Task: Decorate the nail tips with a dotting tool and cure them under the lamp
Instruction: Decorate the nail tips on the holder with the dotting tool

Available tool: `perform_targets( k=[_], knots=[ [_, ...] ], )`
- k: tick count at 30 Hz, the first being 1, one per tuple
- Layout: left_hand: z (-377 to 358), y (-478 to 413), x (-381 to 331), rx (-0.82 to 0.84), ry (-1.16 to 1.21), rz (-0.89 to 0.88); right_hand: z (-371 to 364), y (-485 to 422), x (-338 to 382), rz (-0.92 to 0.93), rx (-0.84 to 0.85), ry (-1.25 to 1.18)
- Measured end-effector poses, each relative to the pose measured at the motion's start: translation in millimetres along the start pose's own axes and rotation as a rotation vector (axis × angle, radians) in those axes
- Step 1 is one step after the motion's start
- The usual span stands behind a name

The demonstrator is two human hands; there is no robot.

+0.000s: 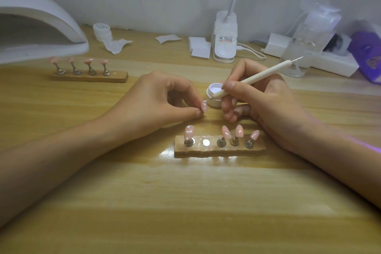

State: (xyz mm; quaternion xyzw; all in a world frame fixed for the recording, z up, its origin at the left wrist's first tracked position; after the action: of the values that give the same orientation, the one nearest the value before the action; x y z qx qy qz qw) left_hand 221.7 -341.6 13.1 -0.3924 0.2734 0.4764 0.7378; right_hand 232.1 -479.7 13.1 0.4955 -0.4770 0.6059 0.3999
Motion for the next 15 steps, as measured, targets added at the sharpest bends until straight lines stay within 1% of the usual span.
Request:
perform_targets(
  k=[15],
  knots=[
    [0.0, 0.1, -1.4, 0.006, -0.010, -0.030, 0.2, 0.8, 4.1, 0.037, 0.004, -0.062]
  ],
)
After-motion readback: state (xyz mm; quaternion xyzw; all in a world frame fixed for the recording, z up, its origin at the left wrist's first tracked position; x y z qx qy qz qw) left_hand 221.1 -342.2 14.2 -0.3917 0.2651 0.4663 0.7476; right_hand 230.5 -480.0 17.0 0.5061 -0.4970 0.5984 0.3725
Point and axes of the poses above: each hand's wrist, its own y-axis away from the middle knuckle, its own z-axis out of the back of the hand, x = y × z, the point moved 9 cm from there along -y, towards the middle knuckle, and after that the axes turned 9 degrees about -x, right-handed, at the moved point
